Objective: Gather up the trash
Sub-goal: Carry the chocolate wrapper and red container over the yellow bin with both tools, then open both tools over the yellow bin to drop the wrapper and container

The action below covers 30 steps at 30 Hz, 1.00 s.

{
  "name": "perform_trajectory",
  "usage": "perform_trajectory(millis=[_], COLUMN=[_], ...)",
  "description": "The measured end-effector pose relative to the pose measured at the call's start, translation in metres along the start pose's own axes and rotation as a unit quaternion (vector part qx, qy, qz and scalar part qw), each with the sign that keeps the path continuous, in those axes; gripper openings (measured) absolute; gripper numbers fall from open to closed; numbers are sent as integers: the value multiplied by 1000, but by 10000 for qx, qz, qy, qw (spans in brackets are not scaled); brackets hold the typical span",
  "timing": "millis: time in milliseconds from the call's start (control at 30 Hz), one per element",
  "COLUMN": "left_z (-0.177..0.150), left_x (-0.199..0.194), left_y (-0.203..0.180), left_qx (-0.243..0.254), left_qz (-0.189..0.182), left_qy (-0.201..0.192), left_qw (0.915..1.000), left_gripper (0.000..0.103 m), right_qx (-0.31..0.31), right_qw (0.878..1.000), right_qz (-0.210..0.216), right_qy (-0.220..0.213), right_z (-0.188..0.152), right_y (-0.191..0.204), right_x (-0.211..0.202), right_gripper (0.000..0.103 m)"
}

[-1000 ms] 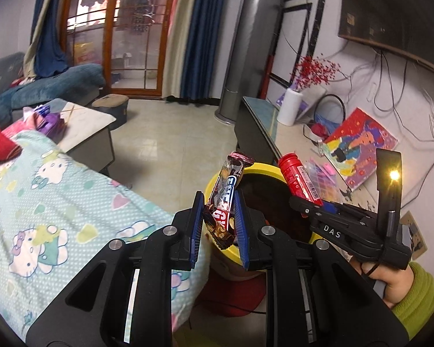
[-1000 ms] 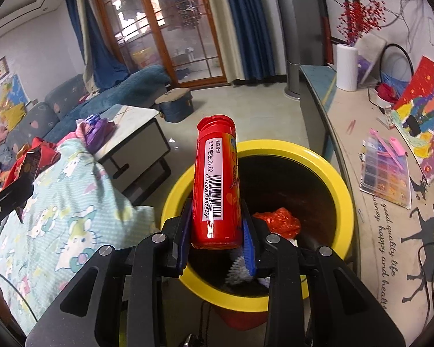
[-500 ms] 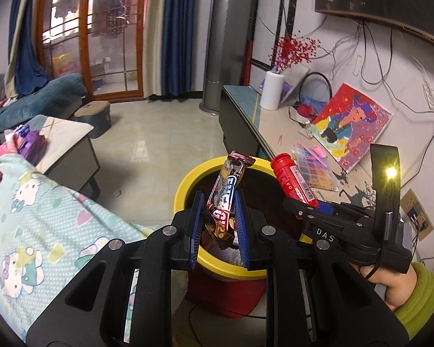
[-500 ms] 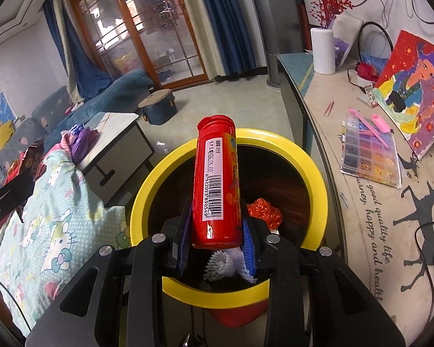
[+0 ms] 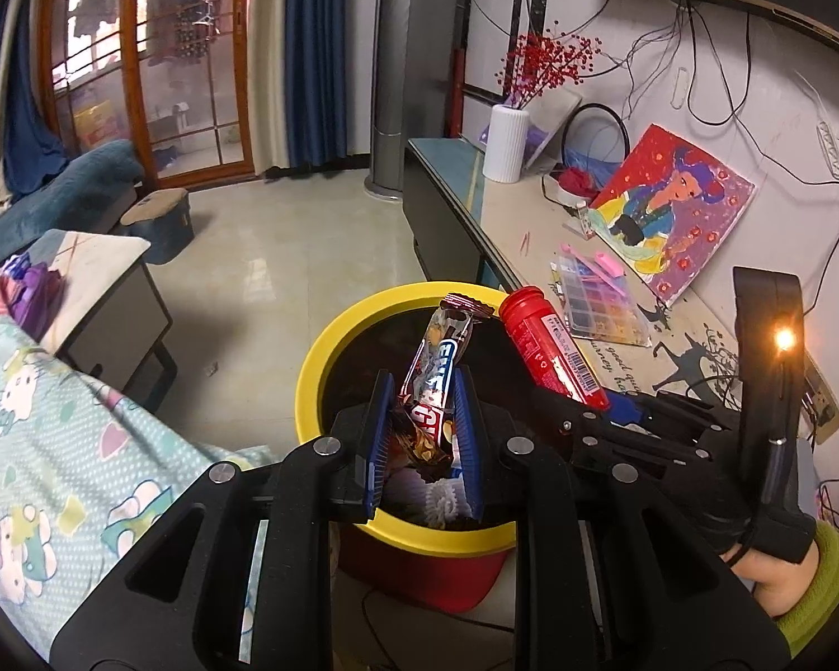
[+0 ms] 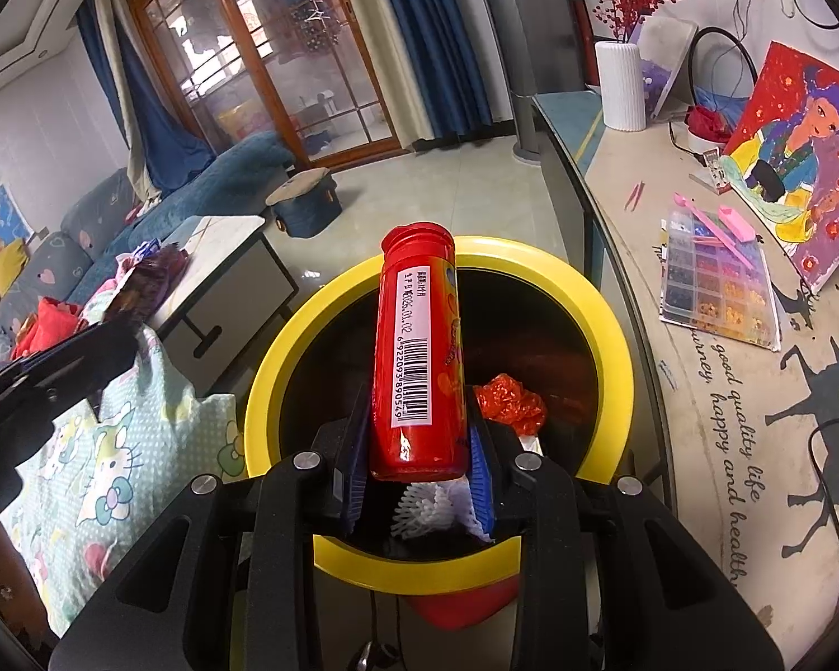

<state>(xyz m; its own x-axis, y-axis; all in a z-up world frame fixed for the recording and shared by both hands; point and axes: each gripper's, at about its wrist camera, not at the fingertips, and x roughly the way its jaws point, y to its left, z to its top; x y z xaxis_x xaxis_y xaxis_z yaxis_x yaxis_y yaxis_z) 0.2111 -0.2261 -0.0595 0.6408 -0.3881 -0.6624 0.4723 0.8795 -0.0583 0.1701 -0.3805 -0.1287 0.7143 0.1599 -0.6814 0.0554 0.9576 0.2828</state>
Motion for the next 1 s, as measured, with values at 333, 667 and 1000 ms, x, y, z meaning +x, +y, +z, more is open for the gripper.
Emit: perform_trajectory(millis=[333, 667, 1000], left_z=[12, 15, 7], left_x=[20, 20, -3], left_y=[-6, 6, 29], left_qx=[46, -253, -615], left_qz=[18, 85, 241], left_qy=[89, 108, -84], left_qw=[9999, 9996, 9978], left_gripper=[33, 73, 92], right_qx=[94, 111, -119], right_qw=[10000, 9999, 9996], right_qz=[-2, -72, -24], right_qy=[13, -6, -246], right_z=[-1, -6, -3], right_y=[-6, -13, 1], right_x=[2, -2, -20], right_gripper=[36, 52, 77])
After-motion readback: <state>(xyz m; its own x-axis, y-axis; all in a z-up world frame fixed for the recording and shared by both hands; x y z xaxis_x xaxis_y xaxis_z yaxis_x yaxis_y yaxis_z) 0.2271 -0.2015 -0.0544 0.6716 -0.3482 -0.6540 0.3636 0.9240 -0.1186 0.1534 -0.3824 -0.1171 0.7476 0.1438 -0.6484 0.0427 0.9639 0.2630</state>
